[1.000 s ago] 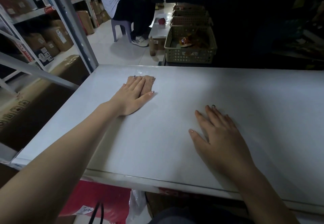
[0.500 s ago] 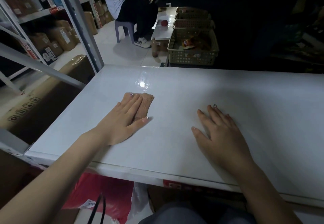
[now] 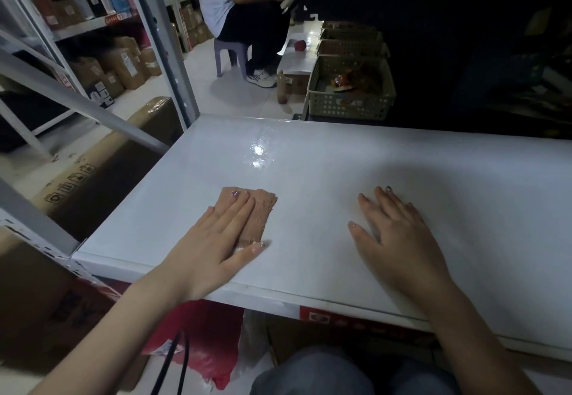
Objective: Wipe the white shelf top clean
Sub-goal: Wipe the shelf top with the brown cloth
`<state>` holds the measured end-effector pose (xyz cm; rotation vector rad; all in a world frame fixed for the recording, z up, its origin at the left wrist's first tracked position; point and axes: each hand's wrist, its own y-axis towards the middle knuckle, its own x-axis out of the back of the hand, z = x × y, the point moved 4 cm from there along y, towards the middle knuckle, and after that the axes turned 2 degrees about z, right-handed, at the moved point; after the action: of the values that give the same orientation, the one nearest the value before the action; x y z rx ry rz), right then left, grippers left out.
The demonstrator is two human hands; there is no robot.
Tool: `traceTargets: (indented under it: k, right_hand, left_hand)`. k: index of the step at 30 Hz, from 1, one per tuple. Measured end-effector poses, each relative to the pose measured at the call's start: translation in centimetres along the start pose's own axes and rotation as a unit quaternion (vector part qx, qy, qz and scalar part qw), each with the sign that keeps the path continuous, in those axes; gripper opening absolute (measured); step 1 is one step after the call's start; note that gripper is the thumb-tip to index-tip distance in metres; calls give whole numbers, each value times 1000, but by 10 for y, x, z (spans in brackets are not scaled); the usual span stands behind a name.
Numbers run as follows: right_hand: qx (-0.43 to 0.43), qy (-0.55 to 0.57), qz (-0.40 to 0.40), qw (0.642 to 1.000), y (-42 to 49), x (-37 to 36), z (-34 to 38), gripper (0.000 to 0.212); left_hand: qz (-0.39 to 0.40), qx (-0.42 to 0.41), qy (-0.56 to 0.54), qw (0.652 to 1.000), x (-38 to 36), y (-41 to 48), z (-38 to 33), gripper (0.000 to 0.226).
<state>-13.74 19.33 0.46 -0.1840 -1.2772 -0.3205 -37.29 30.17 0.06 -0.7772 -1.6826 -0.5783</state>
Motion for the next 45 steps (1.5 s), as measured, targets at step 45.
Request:
traceTargets:
  k: [45]
  right_hand:
    - [62,-19,-7,998,1,-9,53,91]
  left_hand:
    - [-16,5,-9,1000,-1,-28,9,83]
